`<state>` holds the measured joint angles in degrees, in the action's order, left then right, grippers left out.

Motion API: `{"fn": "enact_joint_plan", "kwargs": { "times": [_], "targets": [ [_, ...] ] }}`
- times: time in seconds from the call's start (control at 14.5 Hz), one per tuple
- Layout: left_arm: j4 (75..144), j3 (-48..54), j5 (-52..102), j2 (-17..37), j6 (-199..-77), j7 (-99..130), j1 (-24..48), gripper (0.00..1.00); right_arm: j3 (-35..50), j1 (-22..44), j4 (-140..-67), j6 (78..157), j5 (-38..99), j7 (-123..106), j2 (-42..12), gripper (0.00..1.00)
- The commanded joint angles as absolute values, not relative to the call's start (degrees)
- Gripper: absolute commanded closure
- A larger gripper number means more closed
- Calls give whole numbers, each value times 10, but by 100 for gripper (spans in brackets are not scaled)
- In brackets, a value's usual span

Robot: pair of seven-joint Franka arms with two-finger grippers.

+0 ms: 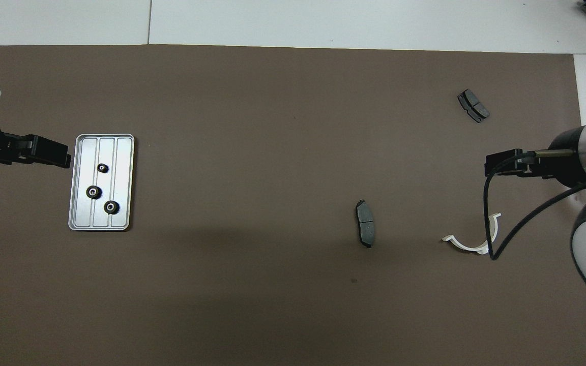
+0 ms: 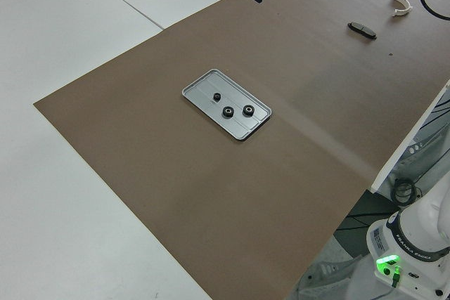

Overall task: Place bearing gear from tray to pile
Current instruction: 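Move the left gripper over the silver tray toward a black gear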

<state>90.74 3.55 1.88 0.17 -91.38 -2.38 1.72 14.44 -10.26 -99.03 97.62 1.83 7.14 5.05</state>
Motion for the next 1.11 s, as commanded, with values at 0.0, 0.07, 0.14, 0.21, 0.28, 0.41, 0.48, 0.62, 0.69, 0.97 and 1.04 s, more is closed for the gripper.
{"fn": "enact_joint_plan", "kwargs": {
  "times": [0.0,0.07,0.14,0.21,0.28,0.41,0.48,0.62,0.69,0.97,1.04],
  "targets": [
    [929,36,25,-15,-928,-34,12,0,149,-113,-1006,981,32,57,66,0],
    [930,36,25,-15,-932,-34,13,0,149,-112,-1006,981,33,57,66,0],
    [929,36,25,-15,-931,-35,13,0,149,-112,-1006,981,32,57,66,0],
    [925,35,25,-14,-933,-32,13,0,148,-112,-1006,981,32,57,66,0],
    [923,35,25,-15,-933,-30,13,0,148,-112,-1006,981,33,57,66,0],
    [927,34,25,-17,-925,-27,11,0,149,-112,-1006,981,33,57,66,0],
    [932,34,24,-18,-930,-26,9,0,149,-112,-1006,981,33,57,66,0],
    [969,34,15,-35,-960,-26,-1,0,149,-112,-1006,981,33,57,66,0],
    [982,34,15,-37,-973,-25,-10,0,149,-112,-1006,981,33,57,66,0],
    [1080,34,14,-36,-1068,21,-37,0,148,-112,-1006,981,33,57,66,0],
    [1108,34,14,-33,-1096,65,-38,0,148,-112,-1006,981,33,57,66,0]
  ]
}}
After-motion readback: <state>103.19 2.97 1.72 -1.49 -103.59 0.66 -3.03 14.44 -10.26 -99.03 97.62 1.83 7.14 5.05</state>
